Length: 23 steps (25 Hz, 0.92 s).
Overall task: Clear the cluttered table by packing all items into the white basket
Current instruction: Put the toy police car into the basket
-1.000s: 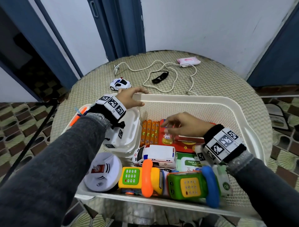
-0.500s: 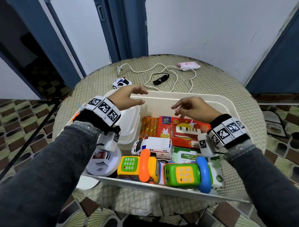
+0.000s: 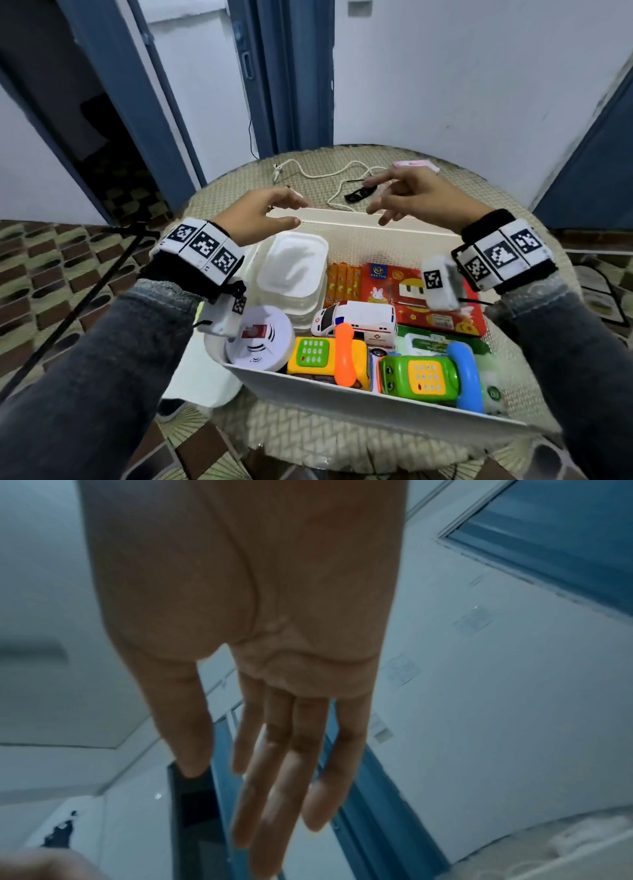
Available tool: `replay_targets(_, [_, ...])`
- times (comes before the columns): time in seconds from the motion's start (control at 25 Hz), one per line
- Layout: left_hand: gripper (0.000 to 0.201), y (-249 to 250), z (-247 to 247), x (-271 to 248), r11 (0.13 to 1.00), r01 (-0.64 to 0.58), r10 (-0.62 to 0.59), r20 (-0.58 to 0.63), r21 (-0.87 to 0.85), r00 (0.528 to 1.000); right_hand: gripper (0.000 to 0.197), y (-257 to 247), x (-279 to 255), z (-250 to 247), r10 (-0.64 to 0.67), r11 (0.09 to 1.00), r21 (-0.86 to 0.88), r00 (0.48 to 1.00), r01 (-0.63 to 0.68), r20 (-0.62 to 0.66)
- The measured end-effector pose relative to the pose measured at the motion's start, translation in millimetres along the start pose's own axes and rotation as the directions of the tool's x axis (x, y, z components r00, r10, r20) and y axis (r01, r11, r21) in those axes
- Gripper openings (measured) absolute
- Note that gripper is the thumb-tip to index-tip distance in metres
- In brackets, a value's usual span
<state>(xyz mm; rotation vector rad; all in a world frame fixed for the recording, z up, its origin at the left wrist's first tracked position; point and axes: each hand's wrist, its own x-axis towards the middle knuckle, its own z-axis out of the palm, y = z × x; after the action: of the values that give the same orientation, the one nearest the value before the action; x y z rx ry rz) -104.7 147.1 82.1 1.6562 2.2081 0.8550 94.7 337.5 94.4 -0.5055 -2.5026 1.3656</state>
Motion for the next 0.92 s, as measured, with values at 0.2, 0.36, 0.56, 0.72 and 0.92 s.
replay_targets(0.2, [0.028,-44,-39,-51,0.998,0.051,-0.054,-0.120,-0.030,0.991,0.030,-61,27,68,-0.013,0.995,0.099,0.999,0.018,-0.050])
replay_targets(0.36, [0.026,-96,-73,-111,0.992,0.105,-0.120,-0.228,-0.075,0.966,0.026,-102,53,152,-0.007,0.992,0.124,0.998,0.015,-0.067])
replay_targets(0.56, [0.025,-161,-118,-188,0.972,0.167,-0.210,-0.288,-0.168,0.934,0.019,-144,79,266,0.035,0.984,0.177,0.998,-0.025,-0.053])
replay_targets(0.72, [0.026,-194,-142,-228,0.959,0.188,-0.249,-0.312,-0.213,0.917,0.019,-152,88,337,0.085,0.978,0.192,0.996,-0.087,0.014])
replay_targets(0.92, [0.030,-240,-154,-248,0.928,0.232,-0.321,-0.307,-0.293,0.896,0.022,-140,105,396,0.161,0.965,0.202,0.985,-0.170,0.057])
